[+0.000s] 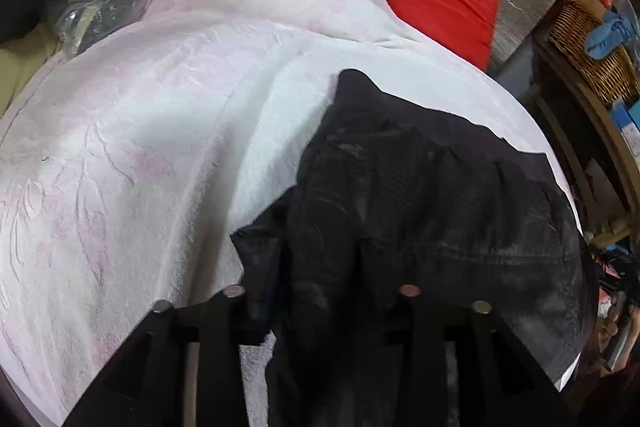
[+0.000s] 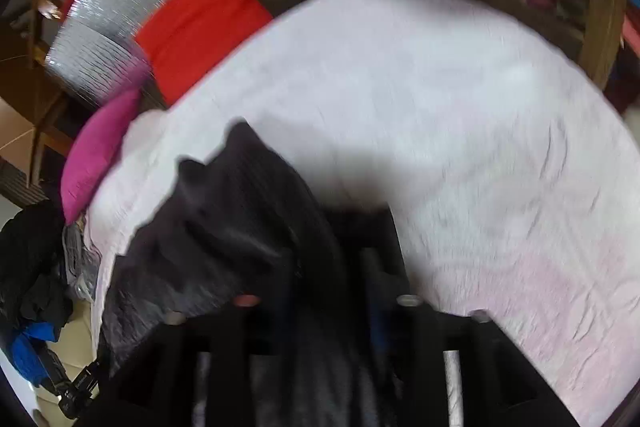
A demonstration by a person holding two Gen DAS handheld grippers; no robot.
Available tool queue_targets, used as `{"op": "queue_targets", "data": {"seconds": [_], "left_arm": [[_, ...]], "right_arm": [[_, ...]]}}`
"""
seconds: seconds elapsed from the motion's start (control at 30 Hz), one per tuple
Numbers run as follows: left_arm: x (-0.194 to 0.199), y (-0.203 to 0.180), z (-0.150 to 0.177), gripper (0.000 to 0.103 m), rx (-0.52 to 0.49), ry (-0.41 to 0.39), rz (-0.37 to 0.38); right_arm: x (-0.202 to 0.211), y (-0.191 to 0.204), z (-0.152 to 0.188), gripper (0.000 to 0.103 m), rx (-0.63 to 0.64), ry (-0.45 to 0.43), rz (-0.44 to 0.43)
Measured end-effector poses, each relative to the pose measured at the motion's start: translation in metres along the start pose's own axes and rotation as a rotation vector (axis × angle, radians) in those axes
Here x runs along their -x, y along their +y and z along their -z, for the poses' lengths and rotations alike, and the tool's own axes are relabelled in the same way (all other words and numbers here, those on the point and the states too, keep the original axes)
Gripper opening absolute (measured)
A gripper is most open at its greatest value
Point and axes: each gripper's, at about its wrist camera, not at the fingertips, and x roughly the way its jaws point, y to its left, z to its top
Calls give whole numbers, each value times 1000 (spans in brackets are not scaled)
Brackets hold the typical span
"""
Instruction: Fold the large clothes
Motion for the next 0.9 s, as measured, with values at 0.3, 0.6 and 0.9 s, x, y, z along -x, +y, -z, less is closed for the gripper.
{"op": "queue_targets", "data": {"seconds": [0.3,0.6,0.9], "left_arm": [[-8,-11,-6,41,-25,-8,23],[-19,-13,-10,41,-41,-8,18],[-19,-21,-15,41,-61,-55,-33]], "right_arm": [[-35,38,-39,91,80,11,-38],[-100,77,-48,34,205,119,83],[-94,91,-56,19,265,16,148]]}}
